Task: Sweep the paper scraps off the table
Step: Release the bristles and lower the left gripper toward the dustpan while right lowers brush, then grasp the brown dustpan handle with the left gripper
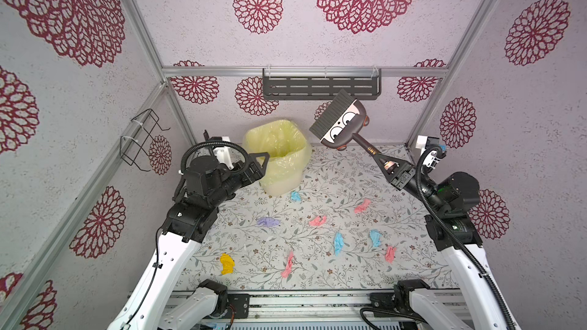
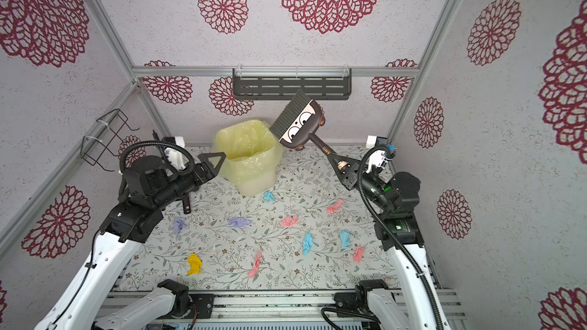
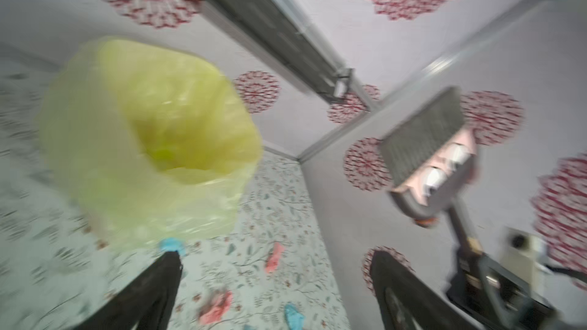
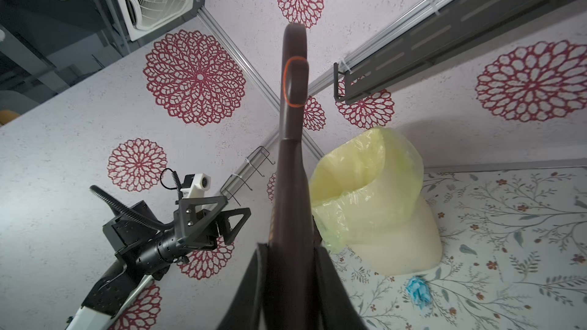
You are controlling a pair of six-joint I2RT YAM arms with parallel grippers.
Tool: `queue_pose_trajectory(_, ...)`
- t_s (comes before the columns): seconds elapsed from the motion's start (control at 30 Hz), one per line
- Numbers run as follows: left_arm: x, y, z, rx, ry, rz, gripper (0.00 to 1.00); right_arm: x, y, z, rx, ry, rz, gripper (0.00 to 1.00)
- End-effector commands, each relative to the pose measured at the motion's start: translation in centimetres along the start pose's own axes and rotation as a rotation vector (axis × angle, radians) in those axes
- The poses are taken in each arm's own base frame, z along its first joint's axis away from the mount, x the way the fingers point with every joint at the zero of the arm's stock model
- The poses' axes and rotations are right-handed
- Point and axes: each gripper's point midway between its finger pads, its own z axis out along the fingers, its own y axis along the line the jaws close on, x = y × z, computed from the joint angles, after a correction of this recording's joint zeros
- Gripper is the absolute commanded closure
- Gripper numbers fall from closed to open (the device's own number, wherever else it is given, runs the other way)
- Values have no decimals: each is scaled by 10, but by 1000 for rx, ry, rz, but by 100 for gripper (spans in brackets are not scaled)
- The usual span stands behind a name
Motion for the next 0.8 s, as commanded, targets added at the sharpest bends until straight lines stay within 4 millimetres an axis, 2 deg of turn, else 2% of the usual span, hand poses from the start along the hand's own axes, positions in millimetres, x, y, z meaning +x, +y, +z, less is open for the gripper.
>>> queue_pose_trajectory(0.0, 43, 116, -16, -422, 129, -32, 3, 1, -2, -11, 76, 22, -112, 100)
queue_pose_trajectory(0.07, 48, 151, -22, -512, 127, -61, 3, 1, -4, -14, 91, 23, -118, 100)
queue_pose_trajectory(0.2, 47, 198, -22, -638, 130, -99, 3, 0, -12, -19, 117, 18, -105, 100)
queue_pose_trajectory(0.4, 40, 252, -4, -767, 182, -61, 0, -2, -22, -28, 125, -4, -68, 100)
queue_pose_trajectory(0.53, 51, 295, 14, -853, 296, -24, 9, -3, -28, -33, 123, -21, -42, 100)
queue_pose_trajectory(0.63, 64, 317, 30, -864, 382, -38, 13, -4, -31, -34, 120, -31, -30, 100)
queue_pose_trajectory(0.77, 68, 337, 39, -896, 423, -24, 19, -3, -31, -34, 117, -31, -22, 100)
